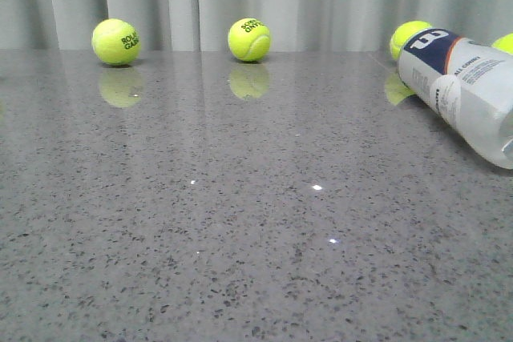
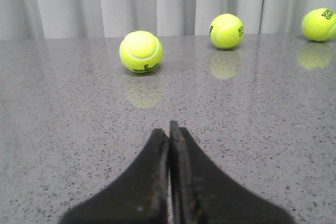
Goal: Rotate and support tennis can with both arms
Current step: 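Move the right gripper down over the lying Wilson tennis can, then grasp the Wilson can with the right gripper and lift it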
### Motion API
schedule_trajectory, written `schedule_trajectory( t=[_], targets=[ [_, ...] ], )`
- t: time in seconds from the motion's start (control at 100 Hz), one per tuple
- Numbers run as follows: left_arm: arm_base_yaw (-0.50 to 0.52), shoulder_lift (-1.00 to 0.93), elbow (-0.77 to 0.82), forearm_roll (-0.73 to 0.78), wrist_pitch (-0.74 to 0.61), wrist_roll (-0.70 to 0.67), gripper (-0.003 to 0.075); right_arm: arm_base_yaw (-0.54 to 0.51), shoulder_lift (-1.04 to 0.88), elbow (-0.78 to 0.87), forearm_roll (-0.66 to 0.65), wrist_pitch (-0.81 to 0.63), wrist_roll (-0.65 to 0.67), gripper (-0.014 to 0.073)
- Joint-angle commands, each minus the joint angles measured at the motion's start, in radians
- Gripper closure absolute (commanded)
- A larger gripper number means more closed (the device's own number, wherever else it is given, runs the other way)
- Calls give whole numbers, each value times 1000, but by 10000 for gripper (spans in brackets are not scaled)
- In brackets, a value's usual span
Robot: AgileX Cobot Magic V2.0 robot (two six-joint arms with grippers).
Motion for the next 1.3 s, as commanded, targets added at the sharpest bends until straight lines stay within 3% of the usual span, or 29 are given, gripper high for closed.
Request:
schedule_trajectory(
  t=[0.0, 0.14, 0.32, 0.41, 0.51, 0.59, 0.72, 1.049, 1.289],
  targets=[
    [3, -34, 43, -6, -81, -9, 738, -6, 110, -123, -17, 5, -3, 654],
    [3, -34, 43, -6, -81, -9, 738, -6, 322, -294, -17, 101, -3, 654],
    [3, -34, 43, -6, -81, -9, 738, -6, 619, -567, -16, 374, -4, 601],
    [3, -34, 43, -6, -81, -9, 738, -2, 739, -696, -3, 478, -4, 439],
    [3, -34, 43, -6, -81, -9, 738, 9, 837, -815, 41, 560, -4, 125],
    [3, -34, 43, -6, -81, -9, 738, 27, 903, -893, 56, 623, -4, -76],
    [3, -34, 43, -6, -81, -9, 738, 82, 1013, -1010, 94, 706, -4, -26],
    [3, -34, 43, -6, -81, -9, 738, 128, 1283, -1176, 324, 778, -3, -25],
    [3, -34, 43, -6, -81, -9, 738, 126, 1470, -1216, 338, 777, -1, -25]
  ],
)
